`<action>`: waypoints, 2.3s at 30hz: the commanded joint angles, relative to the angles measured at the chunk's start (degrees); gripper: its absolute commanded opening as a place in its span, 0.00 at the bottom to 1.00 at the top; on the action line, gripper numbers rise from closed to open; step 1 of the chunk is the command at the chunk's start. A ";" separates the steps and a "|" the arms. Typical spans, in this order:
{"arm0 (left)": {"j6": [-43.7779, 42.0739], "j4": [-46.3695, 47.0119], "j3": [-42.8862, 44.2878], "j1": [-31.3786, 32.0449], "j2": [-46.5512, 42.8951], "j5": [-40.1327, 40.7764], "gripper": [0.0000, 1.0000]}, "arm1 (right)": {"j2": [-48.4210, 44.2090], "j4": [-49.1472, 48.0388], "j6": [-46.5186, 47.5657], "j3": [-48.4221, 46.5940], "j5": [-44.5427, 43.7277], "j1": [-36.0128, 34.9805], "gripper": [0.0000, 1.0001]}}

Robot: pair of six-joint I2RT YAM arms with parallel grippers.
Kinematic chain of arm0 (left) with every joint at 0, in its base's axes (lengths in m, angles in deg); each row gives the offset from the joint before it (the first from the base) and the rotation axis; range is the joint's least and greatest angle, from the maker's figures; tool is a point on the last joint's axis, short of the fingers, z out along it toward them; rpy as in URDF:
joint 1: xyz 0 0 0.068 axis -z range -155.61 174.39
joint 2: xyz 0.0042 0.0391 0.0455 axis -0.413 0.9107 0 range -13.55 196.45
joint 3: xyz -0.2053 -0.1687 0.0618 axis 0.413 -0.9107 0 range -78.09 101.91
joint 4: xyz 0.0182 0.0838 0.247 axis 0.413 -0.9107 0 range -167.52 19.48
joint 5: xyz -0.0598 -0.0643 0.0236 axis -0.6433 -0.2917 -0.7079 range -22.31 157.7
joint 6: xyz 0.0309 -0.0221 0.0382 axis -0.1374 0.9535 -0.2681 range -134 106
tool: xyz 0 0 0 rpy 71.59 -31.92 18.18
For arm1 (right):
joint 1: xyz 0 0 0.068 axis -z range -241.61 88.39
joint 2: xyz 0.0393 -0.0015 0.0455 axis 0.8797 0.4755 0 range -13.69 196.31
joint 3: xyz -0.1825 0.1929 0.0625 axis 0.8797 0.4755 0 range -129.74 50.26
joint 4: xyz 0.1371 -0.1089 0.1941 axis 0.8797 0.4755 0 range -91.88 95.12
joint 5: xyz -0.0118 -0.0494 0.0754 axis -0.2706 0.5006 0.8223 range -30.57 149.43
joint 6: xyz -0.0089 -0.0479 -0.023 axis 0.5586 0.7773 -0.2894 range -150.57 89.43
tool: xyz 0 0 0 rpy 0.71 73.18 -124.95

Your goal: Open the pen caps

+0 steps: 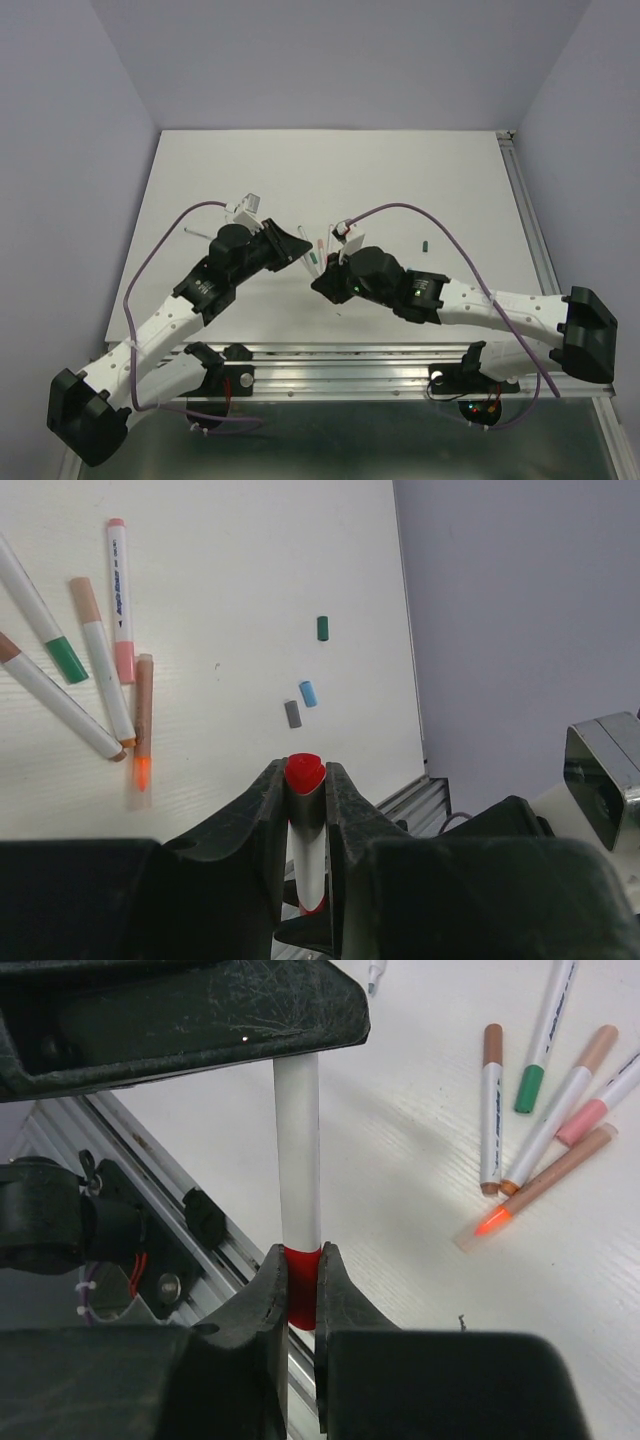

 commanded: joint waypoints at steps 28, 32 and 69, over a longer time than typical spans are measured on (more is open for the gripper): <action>-14.66 -22.56 19.43 -19.01 29.40 18.12 0.00 | -9.01 14.18 -3.66 11.64 -5.27 20.64 0.01; -15.35 -20.81 19.95 -19.18 34.50 17.60 0.00 | -5.50 16.65 -0.76 11.29 -11.07 26.73 0.01; -17.38 -24.23 29.80 -17.96 43.74 16.29 0.64 | -0.75 14.37 -0.05 12.96 -6.77 35.00 0.35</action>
